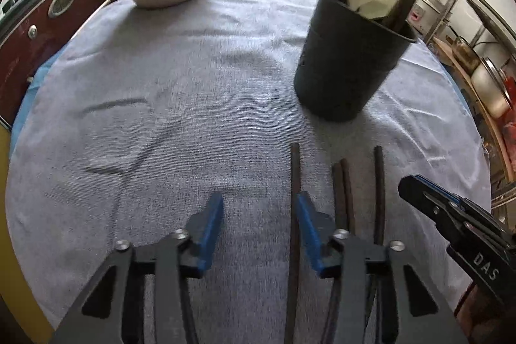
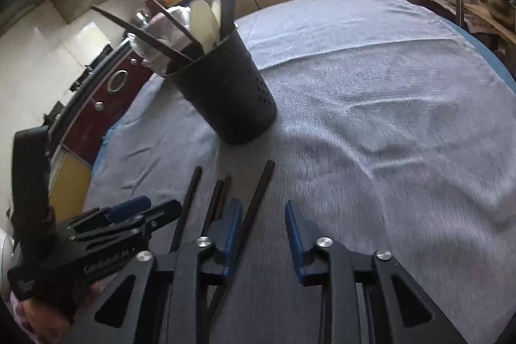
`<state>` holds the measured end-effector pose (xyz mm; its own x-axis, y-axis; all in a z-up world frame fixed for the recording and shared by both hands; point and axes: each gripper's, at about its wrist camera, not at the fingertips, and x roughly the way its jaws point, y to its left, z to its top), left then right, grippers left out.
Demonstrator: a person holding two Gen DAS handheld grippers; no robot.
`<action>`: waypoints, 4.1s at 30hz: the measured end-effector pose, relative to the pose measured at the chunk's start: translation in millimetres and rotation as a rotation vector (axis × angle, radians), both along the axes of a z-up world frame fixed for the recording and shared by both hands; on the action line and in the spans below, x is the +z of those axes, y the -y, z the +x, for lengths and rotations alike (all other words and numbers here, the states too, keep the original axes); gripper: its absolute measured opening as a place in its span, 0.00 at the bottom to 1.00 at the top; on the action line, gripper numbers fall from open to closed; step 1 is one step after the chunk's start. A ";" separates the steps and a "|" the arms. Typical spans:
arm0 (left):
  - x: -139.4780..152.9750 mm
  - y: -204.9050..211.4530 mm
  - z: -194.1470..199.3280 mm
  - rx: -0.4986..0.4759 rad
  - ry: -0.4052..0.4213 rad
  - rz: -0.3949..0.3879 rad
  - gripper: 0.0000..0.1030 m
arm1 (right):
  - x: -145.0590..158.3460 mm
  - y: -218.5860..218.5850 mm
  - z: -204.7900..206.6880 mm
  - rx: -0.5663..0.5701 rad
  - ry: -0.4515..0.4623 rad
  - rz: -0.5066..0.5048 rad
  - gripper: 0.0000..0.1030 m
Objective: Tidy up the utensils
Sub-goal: 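Lower both open tools toward the remaining chopsticks beside the cup, then close the right tool on a chopstick while the left tool grasps one, then lift both held chopsticks up over the black cup, then drop both chopsticks into the black cup and open both tools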
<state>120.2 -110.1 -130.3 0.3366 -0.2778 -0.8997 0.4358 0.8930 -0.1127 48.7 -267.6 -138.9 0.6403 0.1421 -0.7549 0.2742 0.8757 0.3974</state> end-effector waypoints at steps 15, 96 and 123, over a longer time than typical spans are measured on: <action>-6.7 29.7 16.6 -0.039 -0.003 -0.026 0.24 | -12.2 -4.5 13.3 -0.007 -0.094 -0.074 0.02; 239.9 -0.8 -38.9 -0.138 0.551 -0.386 0.06 | 227.0 -9.3 -63.4 -0.015 0.669 -0.203 0.07; 238.4 41.0 22.1 -0.101 0.535 -0.339 0.06 | 222.4 17.6 17.8 -0.106 0.650 -0.255 0.07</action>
